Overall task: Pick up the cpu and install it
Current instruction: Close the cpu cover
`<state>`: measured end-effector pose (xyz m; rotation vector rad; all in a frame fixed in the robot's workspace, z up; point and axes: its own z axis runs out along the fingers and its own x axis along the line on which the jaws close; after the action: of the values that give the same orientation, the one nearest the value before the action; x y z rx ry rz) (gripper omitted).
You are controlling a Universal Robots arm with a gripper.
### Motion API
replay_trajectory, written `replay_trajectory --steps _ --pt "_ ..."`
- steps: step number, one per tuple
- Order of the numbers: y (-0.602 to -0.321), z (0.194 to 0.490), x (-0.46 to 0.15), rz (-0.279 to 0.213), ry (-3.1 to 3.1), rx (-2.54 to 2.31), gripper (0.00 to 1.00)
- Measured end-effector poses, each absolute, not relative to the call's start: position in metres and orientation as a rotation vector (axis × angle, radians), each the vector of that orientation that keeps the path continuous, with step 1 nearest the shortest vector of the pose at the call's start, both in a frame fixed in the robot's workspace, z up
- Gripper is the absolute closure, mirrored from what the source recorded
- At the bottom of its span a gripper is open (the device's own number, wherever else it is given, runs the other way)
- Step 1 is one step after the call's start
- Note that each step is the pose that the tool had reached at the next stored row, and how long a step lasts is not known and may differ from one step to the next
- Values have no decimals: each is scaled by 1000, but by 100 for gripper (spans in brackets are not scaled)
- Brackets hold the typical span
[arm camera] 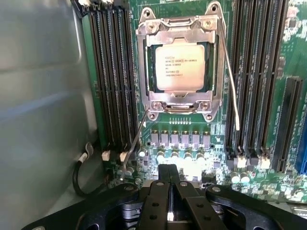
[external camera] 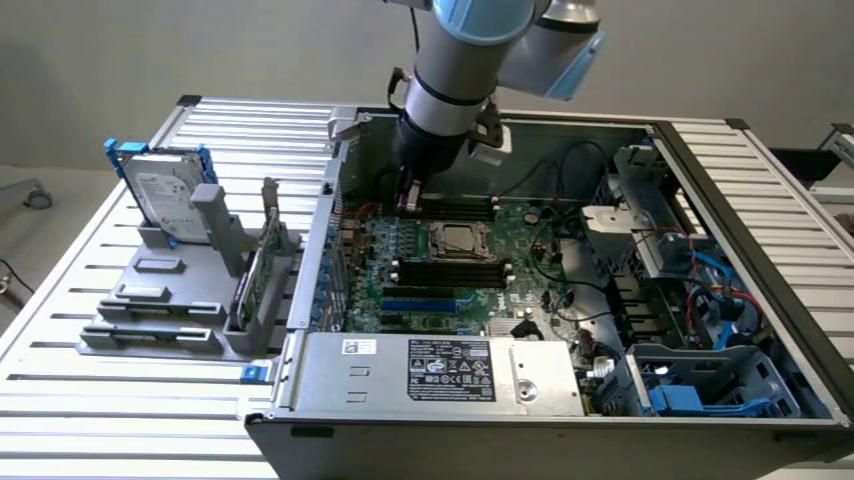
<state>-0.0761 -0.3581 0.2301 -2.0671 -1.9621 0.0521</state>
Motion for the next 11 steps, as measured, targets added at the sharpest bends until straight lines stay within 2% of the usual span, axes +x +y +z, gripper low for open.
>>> replay_trajectory --steps 11 --pt "-358 230 -87 -4 -1868 -2111 89"
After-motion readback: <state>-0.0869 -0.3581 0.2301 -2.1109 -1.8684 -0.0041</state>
